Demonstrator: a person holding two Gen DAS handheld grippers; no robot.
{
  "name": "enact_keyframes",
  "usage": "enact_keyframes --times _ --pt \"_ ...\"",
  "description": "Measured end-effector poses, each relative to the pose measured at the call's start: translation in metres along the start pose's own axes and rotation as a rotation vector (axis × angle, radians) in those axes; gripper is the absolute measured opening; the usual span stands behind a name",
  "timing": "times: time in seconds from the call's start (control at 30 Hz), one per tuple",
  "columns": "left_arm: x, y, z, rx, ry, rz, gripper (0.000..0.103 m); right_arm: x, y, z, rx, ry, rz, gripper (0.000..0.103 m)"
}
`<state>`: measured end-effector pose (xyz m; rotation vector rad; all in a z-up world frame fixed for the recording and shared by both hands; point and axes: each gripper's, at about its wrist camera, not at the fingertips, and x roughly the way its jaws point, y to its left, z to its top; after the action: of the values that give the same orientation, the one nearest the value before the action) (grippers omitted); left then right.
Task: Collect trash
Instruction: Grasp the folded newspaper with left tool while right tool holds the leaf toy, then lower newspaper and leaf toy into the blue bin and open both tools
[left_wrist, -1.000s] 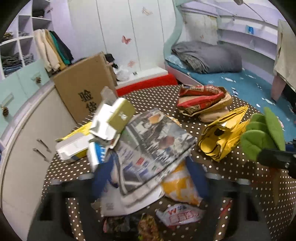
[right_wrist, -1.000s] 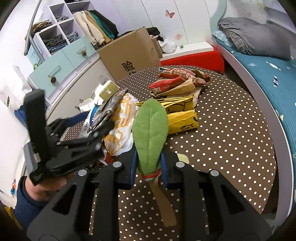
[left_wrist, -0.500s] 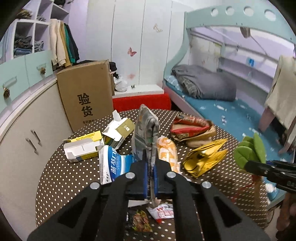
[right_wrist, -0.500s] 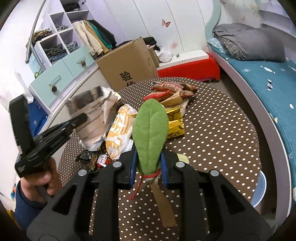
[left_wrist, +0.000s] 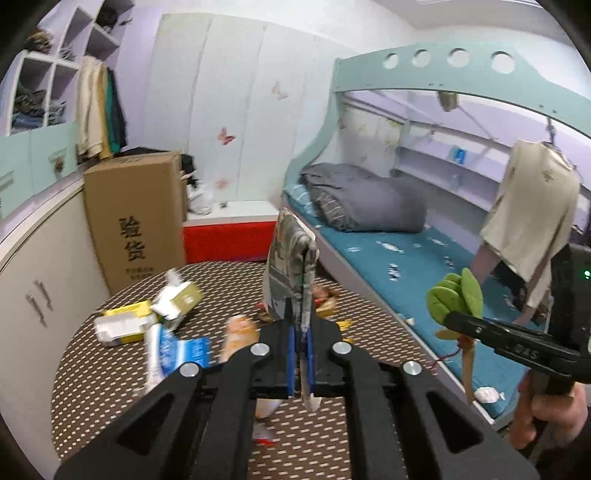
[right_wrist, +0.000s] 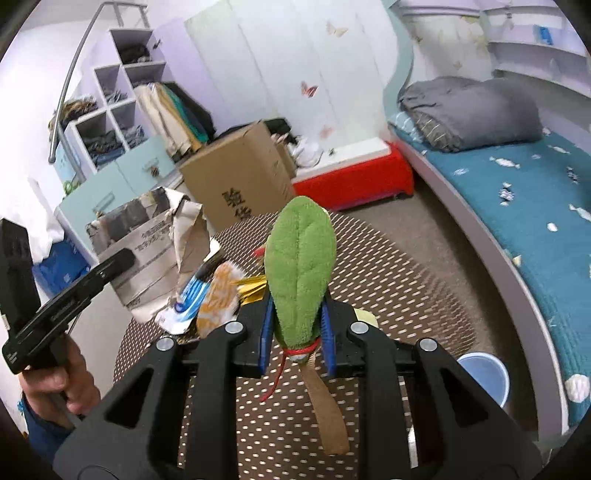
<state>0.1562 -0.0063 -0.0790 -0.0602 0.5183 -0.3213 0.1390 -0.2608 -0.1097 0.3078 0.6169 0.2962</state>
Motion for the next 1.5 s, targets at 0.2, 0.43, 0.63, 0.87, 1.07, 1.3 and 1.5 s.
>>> enact_keyframes --times 0.2,0.43,0.63,0.87,1.07,1.3,1.5 --pt "0.013 -0.052 0.009 0.022 0.016 -0.119 0.004 -0.036 -0.048 0.009 0.067 -0.067 -0.078 0.022" --pt "0.046 -0.119 0.011 0.056 0.066 -0.254 0.004 -0.070 -0.126 0.003 0.213 -0.109 -0.182 0.022" --pt "0.089 -0.176 -0.004 0.077 0.173 -0.348 0.004 -0.070 -0.193 -0.016 0.349 -0.076 -0.262 0.022" --pt "0.153 -0.237 -0.038 0.108 0.347 -0.387 0.005 -0.040 -0.254 -0.047 0.466 0.009 -0.314 0.022" --pt "0.208 -0.269 -0.076 0.151 0.494 -0.361 0.005 -0.009 -0.293 -0.070 0.544 0.072 -0.322 0.022" --pt "0.261 -0.292 -0.115 0.211 0.632 -0.329 0.005 0.023 -0.328 -0.094 0.622 0.134 -0.324 0.022" --pt "0.293 -0.304 -0.133 0.246 0.729 -0.313 0.034 0.046 -0.359 -0.116 0.735 0.175 -0.315 0.060"
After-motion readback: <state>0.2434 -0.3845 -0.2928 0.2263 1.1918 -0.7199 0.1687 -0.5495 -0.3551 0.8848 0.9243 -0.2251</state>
